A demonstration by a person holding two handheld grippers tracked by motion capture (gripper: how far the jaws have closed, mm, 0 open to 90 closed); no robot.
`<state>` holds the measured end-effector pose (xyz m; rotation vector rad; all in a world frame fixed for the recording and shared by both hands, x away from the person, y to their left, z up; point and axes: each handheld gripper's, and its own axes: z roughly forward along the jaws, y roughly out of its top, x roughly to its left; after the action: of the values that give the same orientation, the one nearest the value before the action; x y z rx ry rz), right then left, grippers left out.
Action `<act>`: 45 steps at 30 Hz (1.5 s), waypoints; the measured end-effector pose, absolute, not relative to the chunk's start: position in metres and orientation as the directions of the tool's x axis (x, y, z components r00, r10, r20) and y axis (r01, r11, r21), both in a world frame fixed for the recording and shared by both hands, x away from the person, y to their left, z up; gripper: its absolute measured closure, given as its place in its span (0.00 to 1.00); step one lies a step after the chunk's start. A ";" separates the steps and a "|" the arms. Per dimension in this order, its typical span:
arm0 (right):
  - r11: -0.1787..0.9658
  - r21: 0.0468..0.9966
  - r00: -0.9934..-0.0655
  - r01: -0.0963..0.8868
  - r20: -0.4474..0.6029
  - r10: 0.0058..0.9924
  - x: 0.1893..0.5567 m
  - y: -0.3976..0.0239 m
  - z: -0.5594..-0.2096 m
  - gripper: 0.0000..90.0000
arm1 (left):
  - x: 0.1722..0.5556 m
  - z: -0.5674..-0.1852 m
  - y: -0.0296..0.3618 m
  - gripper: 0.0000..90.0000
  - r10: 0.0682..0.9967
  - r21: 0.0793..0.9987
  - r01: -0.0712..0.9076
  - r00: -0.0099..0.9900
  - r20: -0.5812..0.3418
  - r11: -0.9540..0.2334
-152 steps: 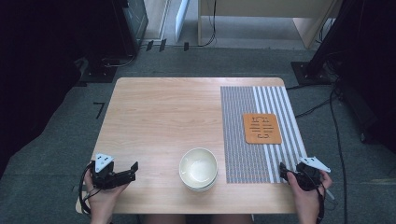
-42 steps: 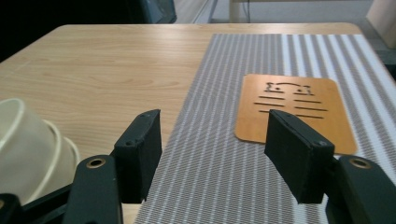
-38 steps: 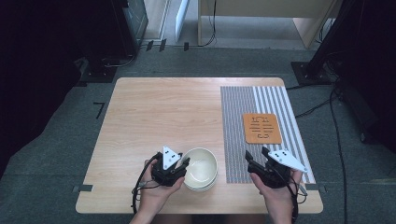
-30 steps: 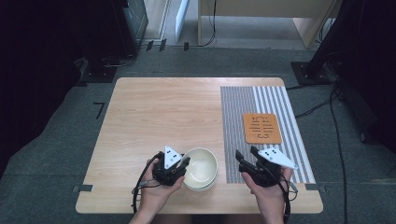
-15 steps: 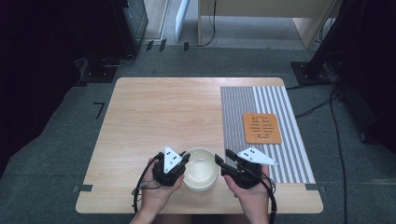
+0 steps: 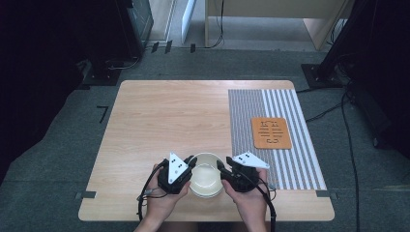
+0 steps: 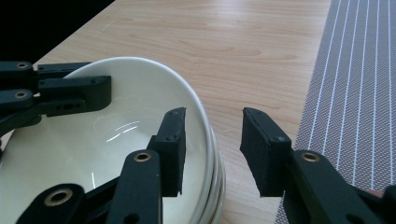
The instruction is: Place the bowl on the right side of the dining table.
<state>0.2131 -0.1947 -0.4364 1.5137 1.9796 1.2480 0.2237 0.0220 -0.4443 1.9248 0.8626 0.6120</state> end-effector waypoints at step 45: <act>0.165 0.891 -0.448 0.423 0.047 0.893 0.204 -0.190 -0.439 0.97 | 0.225 -0.445 0.022 0.93 0.773 0.895 0.300 0.630 0.074 -0.330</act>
<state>0.2040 -0.1904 -0.4385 1.2414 1.9478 1.2360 0.2248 0.0224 -0.4446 1.9033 0.8514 0.6267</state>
